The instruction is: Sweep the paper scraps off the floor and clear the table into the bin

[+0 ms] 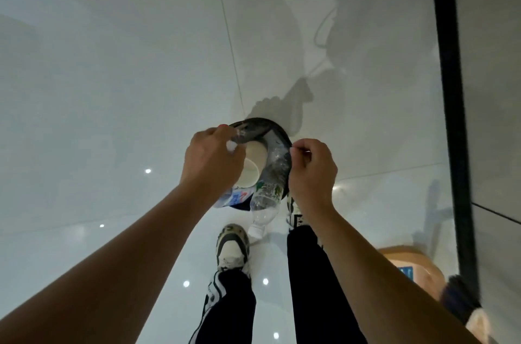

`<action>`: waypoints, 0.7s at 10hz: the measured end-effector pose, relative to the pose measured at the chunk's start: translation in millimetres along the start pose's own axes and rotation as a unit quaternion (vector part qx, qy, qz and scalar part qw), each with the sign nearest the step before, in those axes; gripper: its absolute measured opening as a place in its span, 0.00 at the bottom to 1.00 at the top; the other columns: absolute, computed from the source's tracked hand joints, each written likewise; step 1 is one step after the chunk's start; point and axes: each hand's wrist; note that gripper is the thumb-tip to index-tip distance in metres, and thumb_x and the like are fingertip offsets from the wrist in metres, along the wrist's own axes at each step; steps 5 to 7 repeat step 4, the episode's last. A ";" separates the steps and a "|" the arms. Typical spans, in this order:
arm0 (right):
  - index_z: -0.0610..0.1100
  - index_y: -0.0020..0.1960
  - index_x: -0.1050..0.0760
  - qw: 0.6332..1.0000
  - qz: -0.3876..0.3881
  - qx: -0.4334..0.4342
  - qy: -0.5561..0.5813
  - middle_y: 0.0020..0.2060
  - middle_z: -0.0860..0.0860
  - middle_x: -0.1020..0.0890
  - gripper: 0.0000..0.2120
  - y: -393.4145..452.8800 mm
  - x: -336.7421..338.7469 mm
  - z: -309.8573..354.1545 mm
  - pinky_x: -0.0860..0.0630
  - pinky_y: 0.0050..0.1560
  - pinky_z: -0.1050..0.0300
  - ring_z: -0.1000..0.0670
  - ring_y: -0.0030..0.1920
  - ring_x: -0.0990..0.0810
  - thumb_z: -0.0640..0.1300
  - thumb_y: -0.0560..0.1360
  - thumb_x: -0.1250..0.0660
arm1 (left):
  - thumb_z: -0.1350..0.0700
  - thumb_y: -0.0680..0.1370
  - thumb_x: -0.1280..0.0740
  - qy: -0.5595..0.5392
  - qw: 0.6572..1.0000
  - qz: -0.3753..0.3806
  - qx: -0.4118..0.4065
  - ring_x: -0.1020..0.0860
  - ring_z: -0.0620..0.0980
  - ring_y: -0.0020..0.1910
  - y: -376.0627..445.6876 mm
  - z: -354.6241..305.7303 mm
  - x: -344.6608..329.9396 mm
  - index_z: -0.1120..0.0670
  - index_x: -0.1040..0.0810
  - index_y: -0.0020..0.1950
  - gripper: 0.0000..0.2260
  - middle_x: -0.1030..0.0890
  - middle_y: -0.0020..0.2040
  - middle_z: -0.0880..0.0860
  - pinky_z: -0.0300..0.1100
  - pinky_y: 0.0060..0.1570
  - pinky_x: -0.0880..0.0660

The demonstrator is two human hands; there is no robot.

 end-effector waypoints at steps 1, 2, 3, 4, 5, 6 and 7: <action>0.43 0.61 0.20 0.992 0.125 -0.020 -0.020 0.55 0.48 0.17 0.11 -1.7 -4.9 32.7 0.32 0.49 0.75 0.51 0.54 0.19 0.38 0.80 0.35 | 0.47 0.77 0.36 -0.014 1.000 -0.003 0.023 0.27 0.48 0.44 -26.3 8.9 20.5 0.47 0.23 0.61 0.13 0.19 0.53 0.51 0.36 0.35 0.34; 0.46 0.68 0.24 0.977 0.198 -0.075 -0.015 0.63 0.48 0.19 0.19 -11.5 2.7 54.3 0.27 0.61 0.58 0.47 0.63 0.23 0.37 0.79 0.39 | 0.49 0.76 0.35 -0.004 1.000 0.007 0.030 0.28 0.47 0.43 -56.7 15.8 43.1 0.48 0.22 0.60 0.14 0.20 0.53 0.51 0.38 0.36 0.34; 0.53 0.57 0.21 0.973 0.209 -0.091 -0.024 0.50 0.53 0.18 0.19 -32.9 24.4 74.2 0.25 0.49 0.60 0.47 0.54 0.23 0.35 0.76 0.42 | 0.49 0.75 0.35 0.006 1.000 0.022 0.005 0.25 0.51 0.44 -92.9 18.9 67.8 0.50 0.21 0.55 0.11 0.19 0.50 0.53 0.40 0.38 0.30; 0.58 0.38 0.29 0.979 0.193 -0.063 -0.033 0.35 0.59 0.28 0.16 -65.6 54.8 105.1 0.34 0.34 0.66 0.51 0.43 0.28 0.37 0.74 0.40 | 0.47 0.76 0.35 -0.005 0.999 0.025 -0.032 0.23 0.53 0.49 -128.8 14.8 103.5 0.51 0.23 0.60 0.15 0.19 0.53 0.54 0.42 0.43 0.29; 0.58 0.38 0.29 0.979 0.193 -0.063 -0.033 0.35 0.59 0.28 0.16 -65.6 54.8 105.1 0.34 0.34 0.66 0.51 0.43 0.28 0.37 0.74 0.40 | 0.47 0.76 0.35 -0.005 0.999 0.025 -0.032 0.23 0.53 0.49 -128.8 14.8 103.5 0.51 0.23 0.60 0.15 0.19 0.53 0.54 0.42 0.43 0.29; 0.58 0.38 0.29 0.979 0.193 -0.063 -0.033 0.35 0.59 0.28 0.16 -65.6 54.8 105.1 0.34 0.34 0.66 0.51 0.43 0.28 0.37 0.74 0.40 | 0.47 0.76 0.35 -0.005 0.999 0.025 -0.032 0.23 0.53 0.49 -128.8 14.8 103.5 0.51 0.23 0.60 0.15 0.19 0.53 0.54 0.42 0.43 0.29; 0.58 0.38 0.29 0.979 0.193 -0.063 -0.033 0.35 0.59 0.28 0.16 -65.6 54.8 105.1 0.34 0.34 0.66 0.51 0.43 0.28 0.37 0.74 0.40 | 0.47 0.76 0.35 -0.005 0.999 0.025 -0.032 0.23 0.53 0.49 -128.8 14.8 103.5 0.51 0.23 0.60 0.15 0.19 0.53 0.54 0.42 0.43 0.29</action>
Point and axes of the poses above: each hand's wrist, its own y-axis towards the middle knuckle, its own x-axis out of the back of the hand, z = x × y
